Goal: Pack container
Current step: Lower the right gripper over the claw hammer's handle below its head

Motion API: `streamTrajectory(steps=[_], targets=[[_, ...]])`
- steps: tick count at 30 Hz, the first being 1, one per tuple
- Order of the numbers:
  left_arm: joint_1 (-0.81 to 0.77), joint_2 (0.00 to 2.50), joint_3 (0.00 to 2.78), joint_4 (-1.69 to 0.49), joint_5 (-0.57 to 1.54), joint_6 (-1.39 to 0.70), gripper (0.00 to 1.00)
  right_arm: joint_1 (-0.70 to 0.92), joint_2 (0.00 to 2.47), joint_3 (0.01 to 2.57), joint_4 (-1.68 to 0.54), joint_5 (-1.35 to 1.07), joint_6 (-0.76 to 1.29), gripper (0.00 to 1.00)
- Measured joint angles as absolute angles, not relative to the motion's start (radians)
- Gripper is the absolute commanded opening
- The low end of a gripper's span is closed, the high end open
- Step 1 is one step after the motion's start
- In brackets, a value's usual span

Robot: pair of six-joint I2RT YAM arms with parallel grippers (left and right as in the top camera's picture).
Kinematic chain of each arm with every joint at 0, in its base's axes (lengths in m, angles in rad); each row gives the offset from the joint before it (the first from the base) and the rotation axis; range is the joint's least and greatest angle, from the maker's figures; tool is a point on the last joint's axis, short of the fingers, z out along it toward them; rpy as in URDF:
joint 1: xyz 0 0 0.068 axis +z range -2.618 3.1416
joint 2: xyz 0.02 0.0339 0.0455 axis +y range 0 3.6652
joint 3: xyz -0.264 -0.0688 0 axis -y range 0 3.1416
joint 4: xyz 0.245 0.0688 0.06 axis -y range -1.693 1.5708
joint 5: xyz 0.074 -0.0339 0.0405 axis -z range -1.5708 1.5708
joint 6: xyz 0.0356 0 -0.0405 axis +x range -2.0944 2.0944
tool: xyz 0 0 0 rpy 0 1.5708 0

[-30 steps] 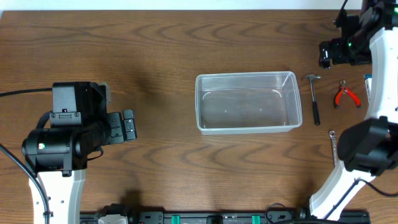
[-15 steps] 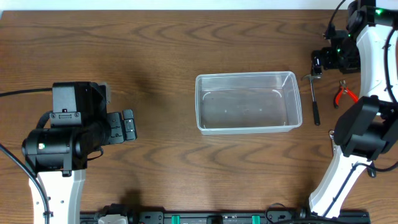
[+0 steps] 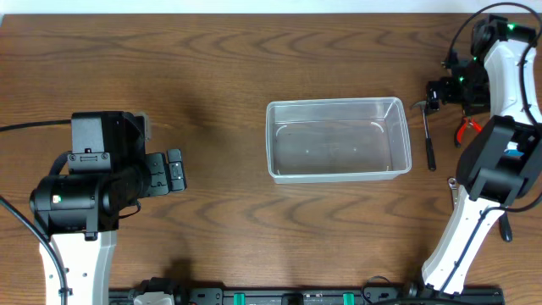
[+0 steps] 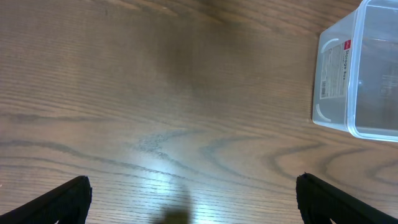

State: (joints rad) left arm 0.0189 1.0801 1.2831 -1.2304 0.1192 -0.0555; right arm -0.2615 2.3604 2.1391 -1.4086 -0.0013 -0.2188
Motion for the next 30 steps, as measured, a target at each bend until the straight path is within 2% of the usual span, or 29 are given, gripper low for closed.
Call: streamTrajectory(steps=[14,30], targets=[[0.019,1.080,1.283,-1.230,0.119,-0.056,0.98,-0.247,2.370,2.129,-1.360,0.023,-0.218,0.99],[0.019,1.080,1.283,-1.230,0.119,-0.056,0.98,-0.207,2.370,1.994,-1.269,0.033,-0.191,0.99]])
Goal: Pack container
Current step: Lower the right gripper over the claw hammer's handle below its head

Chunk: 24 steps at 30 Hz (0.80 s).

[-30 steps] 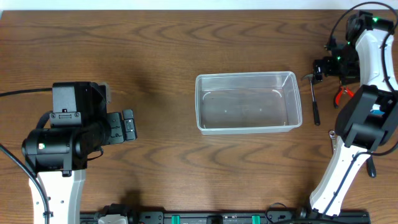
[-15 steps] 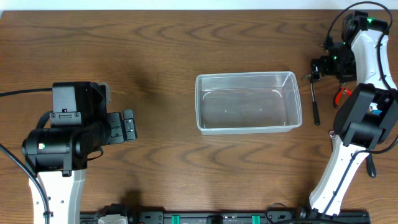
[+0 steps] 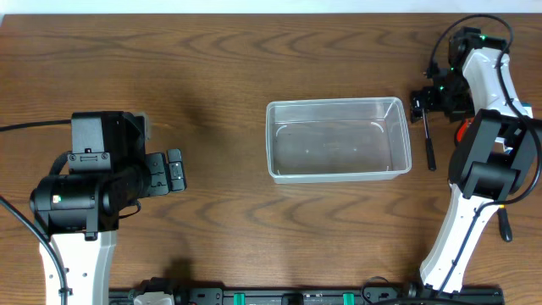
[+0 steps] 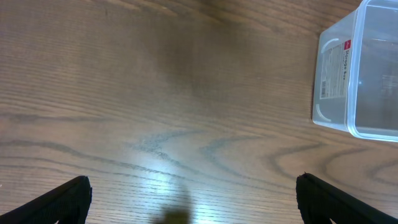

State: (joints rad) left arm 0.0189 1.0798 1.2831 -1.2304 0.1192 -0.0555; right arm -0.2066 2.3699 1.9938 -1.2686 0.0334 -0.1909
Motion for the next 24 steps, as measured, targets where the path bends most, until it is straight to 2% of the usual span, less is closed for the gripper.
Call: streamTrajectory(steps=[24], targets=[[0.019,1.080,1.283,-1.230,0.119,-0.056,0.98,-0.207,2.370,1.938,-1.198,0.038,-0.188,0.99]])
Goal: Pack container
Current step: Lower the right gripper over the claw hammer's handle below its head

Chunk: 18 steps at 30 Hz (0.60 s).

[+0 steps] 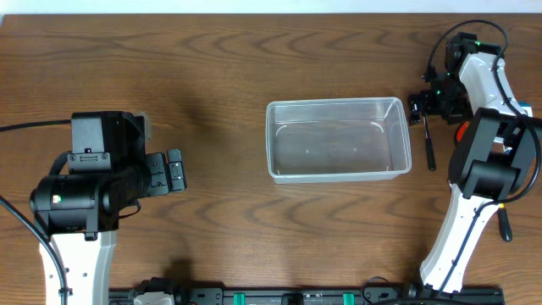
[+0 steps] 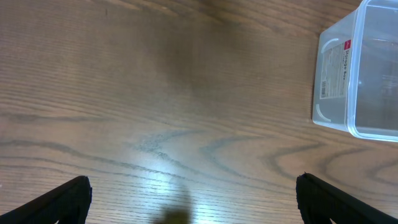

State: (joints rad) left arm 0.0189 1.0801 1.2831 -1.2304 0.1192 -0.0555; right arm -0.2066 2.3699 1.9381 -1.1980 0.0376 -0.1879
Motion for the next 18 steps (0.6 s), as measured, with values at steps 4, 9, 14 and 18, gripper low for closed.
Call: streamTrajectory(steps=[4,9,14,18], targets=[[0.019,1.080,1.283,-1.230,0.120,-0.056,0.98,-0.207,2.370,1.936,-1.174,0.037,-0.187,0.99],[0.019,1.080,1.283,-1.230,0.119,-0.056,0.98,-0.207,2.370,1.936,-1.154,0.033,-0.185,0.99],[0.019,1.080,1.283,-1.231,0.119,-0.056,0.98,-0.206,2.370,1.936,-1.146,0.029,-0.184,0.99],[0.019,1.080,1.283,-1.230,0.119,-0.056,0.98,-0.205,2.370,1.936,-1.147,0.026,-0.184,0.98]])
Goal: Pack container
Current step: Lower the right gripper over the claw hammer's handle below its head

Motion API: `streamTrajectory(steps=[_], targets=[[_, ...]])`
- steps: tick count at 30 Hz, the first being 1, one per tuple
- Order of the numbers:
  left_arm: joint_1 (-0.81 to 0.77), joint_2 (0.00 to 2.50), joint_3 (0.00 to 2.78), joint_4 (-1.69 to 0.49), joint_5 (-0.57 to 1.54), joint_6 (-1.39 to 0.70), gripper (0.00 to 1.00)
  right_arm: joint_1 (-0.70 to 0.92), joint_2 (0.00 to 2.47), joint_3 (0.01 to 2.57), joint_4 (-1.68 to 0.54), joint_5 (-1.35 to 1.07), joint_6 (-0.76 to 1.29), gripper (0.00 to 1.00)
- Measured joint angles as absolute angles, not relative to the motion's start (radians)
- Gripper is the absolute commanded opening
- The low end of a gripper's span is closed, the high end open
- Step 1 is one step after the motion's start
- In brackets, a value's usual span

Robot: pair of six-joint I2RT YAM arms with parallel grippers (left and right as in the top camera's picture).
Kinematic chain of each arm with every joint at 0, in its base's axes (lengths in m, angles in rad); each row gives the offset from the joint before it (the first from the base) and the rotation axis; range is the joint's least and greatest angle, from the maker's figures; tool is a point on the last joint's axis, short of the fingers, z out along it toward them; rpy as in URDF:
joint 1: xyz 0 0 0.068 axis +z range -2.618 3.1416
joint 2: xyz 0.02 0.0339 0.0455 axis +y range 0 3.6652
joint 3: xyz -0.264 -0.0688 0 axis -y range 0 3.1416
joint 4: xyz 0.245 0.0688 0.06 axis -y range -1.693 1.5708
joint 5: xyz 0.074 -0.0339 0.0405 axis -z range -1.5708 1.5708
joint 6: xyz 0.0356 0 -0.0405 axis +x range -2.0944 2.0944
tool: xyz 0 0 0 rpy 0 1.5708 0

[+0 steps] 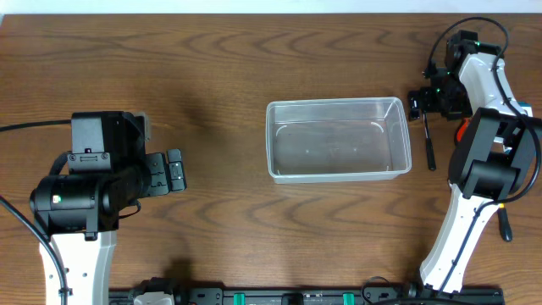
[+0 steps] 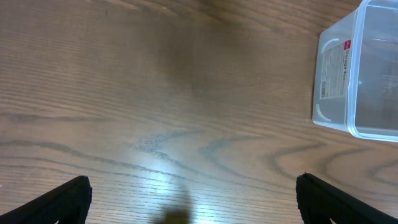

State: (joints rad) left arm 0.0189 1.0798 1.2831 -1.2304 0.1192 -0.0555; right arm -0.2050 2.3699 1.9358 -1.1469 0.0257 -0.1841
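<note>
A clear, empty plastic container [image 1: 339, 140] stands at the table's middle; its labelled end wall [image 2: 333, 71] shows at the upper right of the left wrist view. A hammer-like tool with a black handle [image 1: 428, 144] lies just right of the container. My right gripper [image 1: 417, 104] sits over the tool's head, hiding it, and its jaw state is hidden from above. My left gripper [image 1: 174, 172] rests well left of the container, open and empty, its dark fingertips [image 2: 69, 198] spread wide over bare wood.
Red-handled pliers [image 1: 465, 130] lie right of the hammer, partly under the right arm. A dark object [image 1: 506, 229] lies by the right arm's base. The table's back edge runs close behind the right gripper.
The right gripper was first to the right of the hammer's head, which showed then. A second later it had moved left onto the head, covering it, and has stayed there. The hammer's handle, the container and the left arm kept their places.
</note>
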Motion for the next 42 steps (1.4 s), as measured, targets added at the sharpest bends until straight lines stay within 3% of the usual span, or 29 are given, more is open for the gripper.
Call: streamTrajectory(steps=[5,10,20,42], targets=[[0.019,1.080,1.283,-1.230,0.119,-0.056,0.98,-0.202,2.370,1.936,-1.147,0.026,-0.180,0.95],[0.019,1.080,1.283,-1.230,0.119,-0.056,0.98,-0.200,2.370,1.934,-1.144,0.026,-0.178,0.99],[0.019,1.080,1.283,-1.230,0.119,-0.056,0.98,-0.196,2.370,1.919,-1.131,0.025,-0.176,0.99],[0.019,1.080,1.283,-1.230,0.119,-0.056,0.98,-0.194,2.357,1.885,-1.102,0.017,-0.173,0.95]])
